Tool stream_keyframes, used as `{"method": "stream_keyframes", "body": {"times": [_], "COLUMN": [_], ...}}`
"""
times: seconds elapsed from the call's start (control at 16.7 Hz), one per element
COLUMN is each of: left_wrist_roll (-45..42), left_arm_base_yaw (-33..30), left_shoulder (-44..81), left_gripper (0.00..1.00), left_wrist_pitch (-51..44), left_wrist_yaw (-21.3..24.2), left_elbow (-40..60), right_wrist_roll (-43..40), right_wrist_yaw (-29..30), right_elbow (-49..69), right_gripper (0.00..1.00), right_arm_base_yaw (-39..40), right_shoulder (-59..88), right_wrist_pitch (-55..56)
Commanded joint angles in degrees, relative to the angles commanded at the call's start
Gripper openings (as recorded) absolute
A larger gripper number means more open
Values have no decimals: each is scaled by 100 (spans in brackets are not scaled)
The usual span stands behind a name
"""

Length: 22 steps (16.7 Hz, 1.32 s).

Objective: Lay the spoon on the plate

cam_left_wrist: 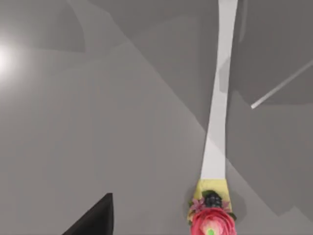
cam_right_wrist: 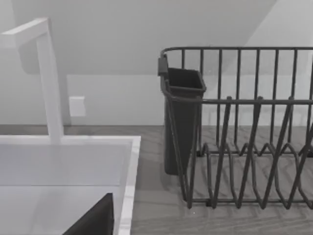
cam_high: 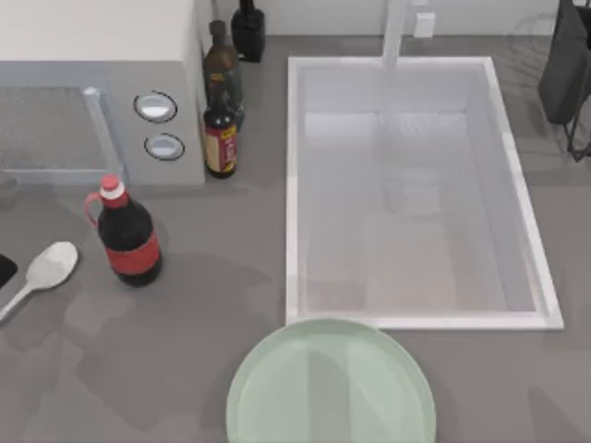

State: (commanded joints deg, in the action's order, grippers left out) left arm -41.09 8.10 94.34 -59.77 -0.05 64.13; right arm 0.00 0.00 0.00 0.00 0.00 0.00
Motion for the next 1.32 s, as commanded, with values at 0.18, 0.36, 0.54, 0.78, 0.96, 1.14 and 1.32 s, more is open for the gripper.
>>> {"method": "stream_keyframes", "body": {"times": [0.18, 0.36, 0.54, 0.78, 0.96, 1.14, 1.32], "left_wrist_roll": [-23, -15, -10, -37, -53, -58, -58], "left_arm_base_yaw": [3, -24, -8, 6, 18, 22, 22], "left_shoulder": [50, 40, 231, 744, 1057, 1126, 1126], "left_gripper": [100, 100, 100, 100, 100, 100, 92], "left_wrist_pitch": [-28, 3, 401, 1582, 2216, 2336, 2336], "left_wrist_yaw": [1, 0, 1, 2, 4, 4, 4], "left_elbow": [41, 12, -227, -818, -1171, -1246, -1246], "right_wrist_roll": [0, 0, 0, 0, 0, 0, 0], "right_wrist_yaw": [0, 0, 0, 0, 0, 0, 0], "right_elbow": [0, 0, 0, 0, 0, 0, 0], "right_gripper": [100, 100, 100, 100, 100, 100, 100], "right_arm_base_yaw": [0, 0, 0, 0, 0, 0, 0], "right_shoulder": [0, 0, 0, 0, 0, 0, 0], "right_wrist_pitch": [0, 0, 0, 0, 0, 0, 0]}}
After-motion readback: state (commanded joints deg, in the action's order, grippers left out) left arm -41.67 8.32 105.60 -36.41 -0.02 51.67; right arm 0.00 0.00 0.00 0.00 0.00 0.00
